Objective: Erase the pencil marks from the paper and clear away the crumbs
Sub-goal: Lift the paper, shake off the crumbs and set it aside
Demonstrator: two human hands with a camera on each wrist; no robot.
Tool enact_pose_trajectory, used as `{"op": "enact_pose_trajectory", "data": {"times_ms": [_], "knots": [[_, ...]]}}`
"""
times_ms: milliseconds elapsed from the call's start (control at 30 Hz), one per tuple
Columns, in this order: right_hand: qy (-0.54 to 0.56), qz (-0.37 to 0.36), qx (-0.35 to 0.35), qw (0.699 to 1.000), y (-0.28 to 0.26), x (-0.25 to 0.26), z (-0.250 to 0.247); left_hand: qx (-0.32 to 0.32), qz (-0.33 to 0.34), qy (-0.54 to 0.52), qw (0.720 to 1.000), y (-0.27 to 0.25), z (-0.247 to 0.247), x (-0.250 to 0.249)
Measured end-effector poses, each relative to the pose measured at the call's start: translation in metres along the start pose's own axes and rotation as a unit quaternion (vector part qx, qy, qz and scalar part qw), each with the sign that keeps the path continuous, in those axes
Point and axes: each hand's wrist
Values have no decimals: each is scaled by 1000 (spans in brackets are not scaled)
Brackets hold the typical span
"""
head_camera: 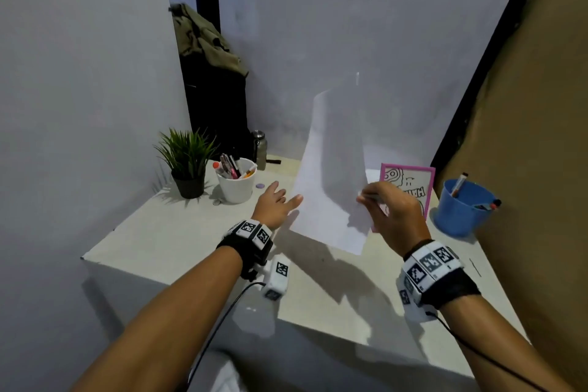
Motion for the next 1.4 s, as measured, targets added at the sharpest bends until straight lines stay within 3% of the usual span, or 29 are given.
{"op": "enact_pose_trajectory", "data": {"times_ms": [167,333,467,533,733,800,967,1067,1167,1267,1400], "knots": [[24,16,-30,999,-20,-6,3,11,26,-89,996,19,7,-24],[41,80,-30,995,-27,-8,5,-64,124,-119,983,12,12,-41],[68,128,-53,988,-17,-8,-6,-33,231,-87,969,-9,14,-60],[66,145,-39,986,-21,-10,-7,-33,249,-52,966,-23,13,-61],[56,253,127,957,-79,-15,18,-5,176,118,977,-46,-5,3],[53,265,118,955,-79,-15,12,-7,181,116,977,-48,-4,6],[82,302,76,947,-47,-37,-35,20,239,103,965,-49,36,-40],[82,339,129,928,-59,-63,-68,52,188,119,974,-56,75,-44],[-26,365,186,912,-92,-85,-92,86,125,183,971,-72,116,-17],[-134,374,163,903,-120,-99,-105,109,82,207,969,-89,154,19],[-68,397,222,888,-128,-91,-114,146,48,268,951,-103,192,55]]}}
Point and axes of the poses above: each hand's wrist, its own y-axis towards the middle knuckle, its own z-axis out of the palm, x = y × z, and after that the axes turned 12 degrees about -y, right-handed
